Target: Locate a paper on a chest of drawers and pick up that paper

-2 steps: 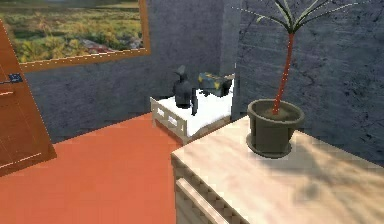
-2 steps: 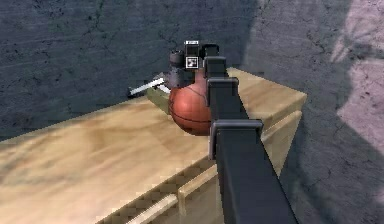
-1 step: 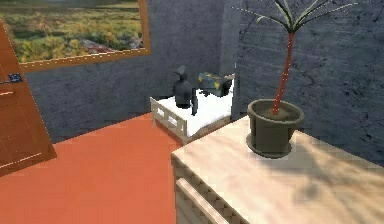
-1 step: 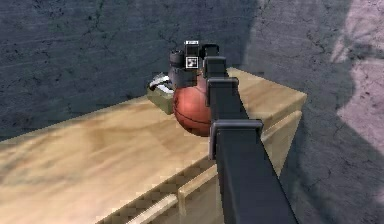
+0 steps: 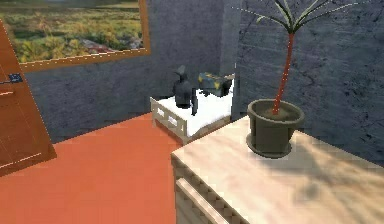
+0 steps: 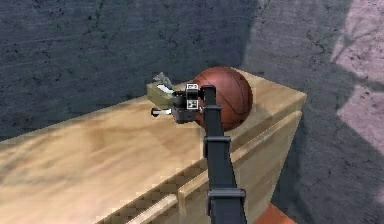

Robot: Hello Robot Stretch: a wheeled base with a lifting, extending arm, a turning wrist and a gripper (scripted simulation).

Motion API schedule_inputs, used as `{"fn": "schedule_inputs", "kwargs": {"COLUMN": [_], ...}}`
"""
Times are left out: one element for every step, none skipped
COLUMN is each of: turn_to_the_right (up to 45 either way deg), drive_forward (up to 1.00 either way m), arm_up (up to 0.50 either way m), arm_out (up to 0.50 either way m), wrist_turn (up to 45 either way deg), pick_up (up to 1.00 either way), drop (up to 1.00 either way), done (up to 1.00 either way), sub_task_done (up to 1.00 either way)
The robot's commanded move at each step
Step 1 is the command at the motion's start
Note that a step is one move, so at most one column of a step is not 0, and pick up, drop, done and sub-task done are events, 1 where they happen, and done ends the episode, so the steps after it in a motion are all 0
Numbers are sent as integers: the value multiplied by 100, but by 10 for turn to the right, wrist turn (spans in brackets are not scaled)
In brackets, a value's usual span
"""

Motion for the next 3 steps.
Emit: {"fn": "schedule_inputs", "kwargs": {"turn_to_the_right": [0,0,0], "drive_forward": [0,0,0], "arm_up": [0,10,0], "arm_out": [0,0,0], "wrist_turn": [0,0,0], "pick_up": [100,0,0], "drop": [0,0,0], "done": [0,0,100], "sub_task_done": [0,0,0]}}
